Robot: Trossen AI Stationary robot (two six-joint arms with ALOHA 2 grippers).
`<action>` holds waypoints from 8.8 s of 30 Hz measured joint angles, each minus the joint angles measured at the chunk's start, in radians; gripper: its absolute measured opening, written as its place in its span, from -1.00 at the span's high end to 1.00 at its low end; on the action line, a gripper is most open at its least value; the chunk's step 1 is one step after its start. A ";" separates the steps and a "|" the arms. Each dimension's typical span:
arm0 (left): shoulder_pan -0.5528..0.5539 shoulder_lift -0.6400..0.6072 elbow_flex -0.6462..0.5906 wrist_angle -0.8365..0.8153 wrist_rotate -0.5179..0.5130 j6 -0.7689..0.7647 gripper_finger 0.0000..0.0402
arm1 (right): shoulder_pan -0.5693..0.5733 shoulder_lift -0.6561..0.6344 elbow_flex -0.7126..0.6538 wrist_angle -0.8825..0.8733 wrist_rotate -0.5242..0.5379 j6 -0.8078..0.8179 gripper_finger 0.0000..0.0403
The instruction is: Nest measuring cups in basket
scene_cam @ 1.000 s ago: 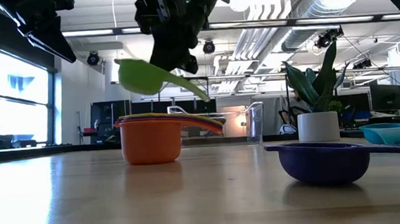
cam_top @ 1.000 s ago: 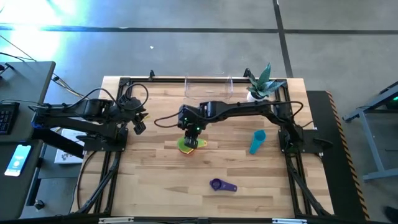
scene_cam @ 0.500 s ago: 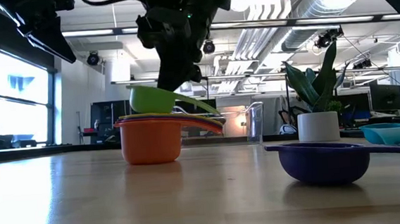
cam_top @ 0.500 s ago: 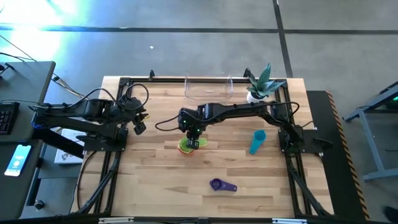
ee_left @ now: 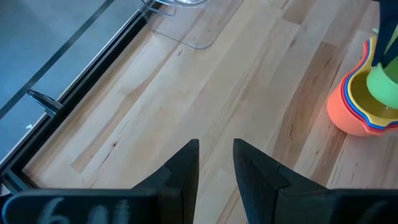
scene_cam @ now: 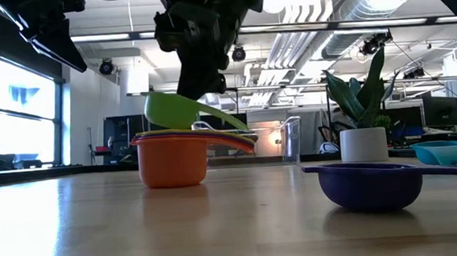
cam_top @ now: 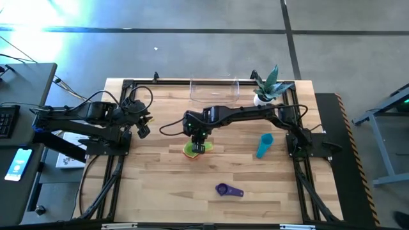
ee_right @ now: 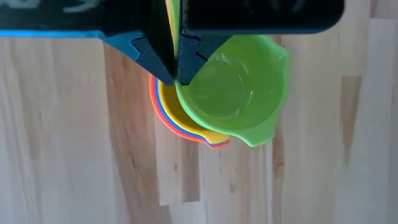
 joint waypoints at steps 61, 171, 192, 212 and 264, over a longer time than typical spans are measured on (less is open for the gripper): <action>0.000 0.000 -0.001 0.100 -0.044 0.148 0.55 | 0.206 -0.465 -0.456 -0.514 0.369 1.019 0.71; 0.000 0.000 -0.001 0.007 0.273 -0.233 0.55 | 0.113 -0.231 -0.013 -0.110 0.467 0.505 1.00; 0.000 0.000 -0.001 0.008 0.285 -0.688 0.55 | 0.118 -0.211 0.043 -0.106 0.331 -0.376 1.00; 0.000 0.000 0.000 0.016 0.285 -0.762 0.55 | 0.213 -0.066 0.042 -0.102 0.400 -0.583 1.00; 0.000 0.000 0.000 0.015 0.281 -0.751 0.55 | 0.217 0.028 0.064 -0.147 0.437 -0.405 0.72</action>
